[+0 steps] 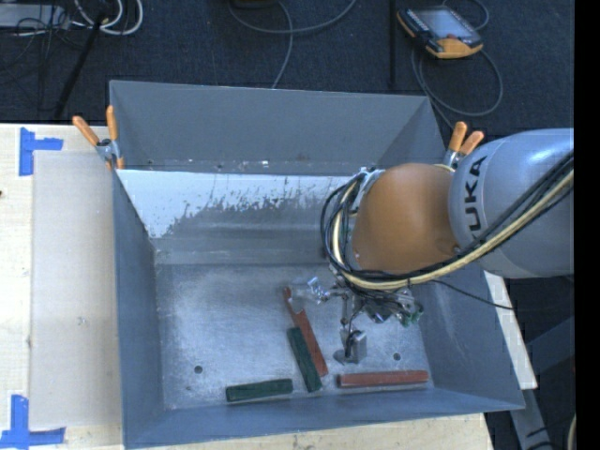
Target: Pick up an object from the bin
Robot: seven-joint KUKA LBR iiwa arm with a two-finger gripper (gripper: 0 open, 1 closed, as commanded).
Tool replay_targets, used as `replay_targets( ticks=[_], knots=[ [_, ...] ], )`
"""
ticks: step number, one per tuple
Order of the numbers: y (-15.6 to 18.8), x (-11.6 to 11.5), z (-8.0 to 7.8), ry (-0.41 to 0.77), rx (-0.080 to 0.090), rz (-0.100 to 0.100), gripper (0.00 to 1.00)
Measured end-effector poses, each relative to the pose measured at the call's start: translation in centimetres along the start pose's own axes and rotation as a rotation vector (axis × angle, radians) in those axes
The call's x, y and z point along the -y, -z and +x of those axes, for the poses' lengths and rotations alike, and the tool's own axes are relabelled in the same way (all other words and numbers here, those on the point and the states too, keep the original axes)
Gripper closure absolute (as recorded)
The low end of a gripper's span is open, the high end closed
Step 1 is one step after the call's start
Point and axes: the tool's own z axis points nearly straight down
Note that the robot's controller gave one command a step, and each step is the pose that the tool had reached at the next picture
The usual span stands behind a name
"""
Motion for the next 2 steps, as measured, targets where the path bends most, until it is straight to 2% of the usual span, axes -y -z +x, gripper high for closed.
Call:
replay_targets(
  ticks=[1, 2],
  knots=[
    [1.8, -5.5, 0.6, 0.174, -0.006, -0.002, 0.00],
    [-4.3, 2.6, -1.6, 0.653, -0.007, -0.002, 0.00]
  ],
)
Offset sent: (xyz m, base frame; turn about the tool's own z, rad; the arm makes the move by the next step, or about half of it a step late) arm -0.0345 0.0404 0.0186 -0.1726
